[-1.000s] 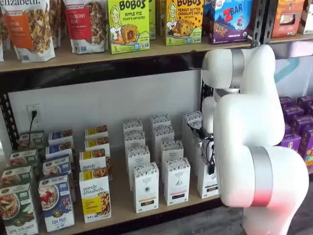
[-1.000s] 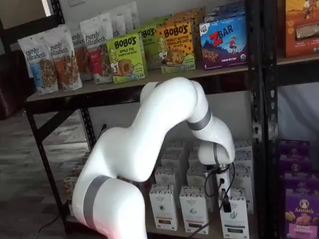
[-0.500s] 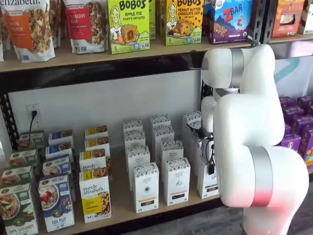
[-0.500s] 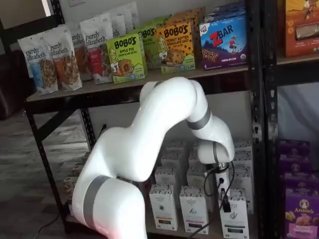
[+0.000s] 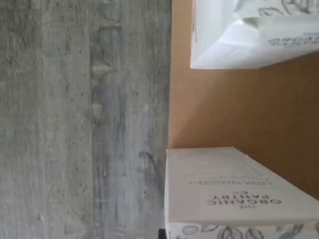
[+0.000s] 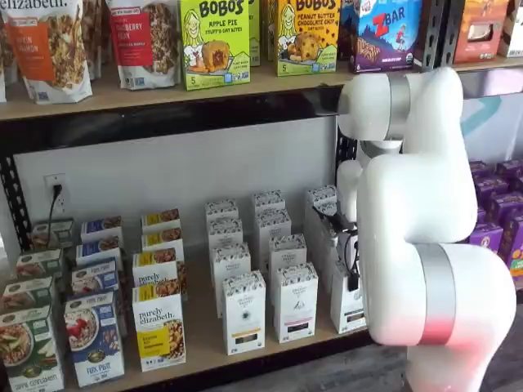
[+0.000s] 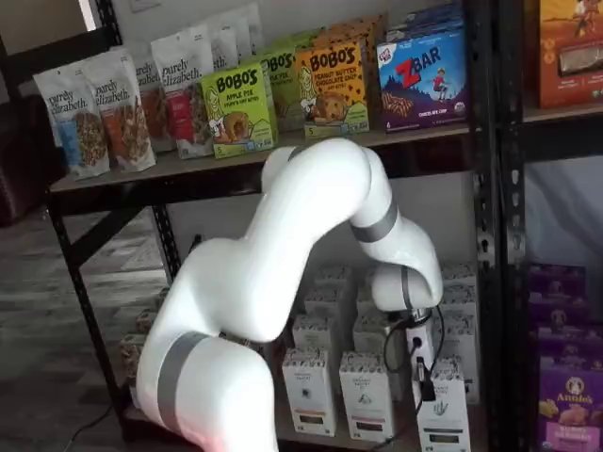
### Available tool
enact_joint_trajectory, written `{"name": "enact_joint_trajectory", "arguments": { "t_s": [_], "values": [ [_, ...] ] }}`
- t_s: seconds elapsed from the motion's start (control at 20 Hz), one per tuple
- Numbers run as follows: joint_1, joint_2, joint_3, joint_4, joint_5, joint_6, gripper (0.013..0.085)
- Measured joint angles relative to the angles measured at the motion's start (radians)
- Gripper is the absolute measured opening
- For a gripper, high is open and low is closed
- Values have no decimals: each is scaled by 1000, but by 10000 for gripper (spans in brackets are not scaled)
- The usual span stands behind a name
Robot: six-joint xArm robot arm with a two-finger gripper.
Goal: Pick up the white box with a green strip in the middle, on the bottom shelf, the sixth box from the left
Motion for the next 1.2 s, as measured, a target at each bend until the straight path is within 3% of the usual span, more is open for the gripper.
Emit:
{"name": "enact_joint_trajectory", "arguments": {
  "t_s": [0.45, 0.75, 1.2],
  "values": [
    [2, -125, 231, -84, -98, 90, 530],
    [18, -277, 443, -29, -158, 57, 530],
    [63, -552, 719, -37, -162, 109, 530]
  ]
}}
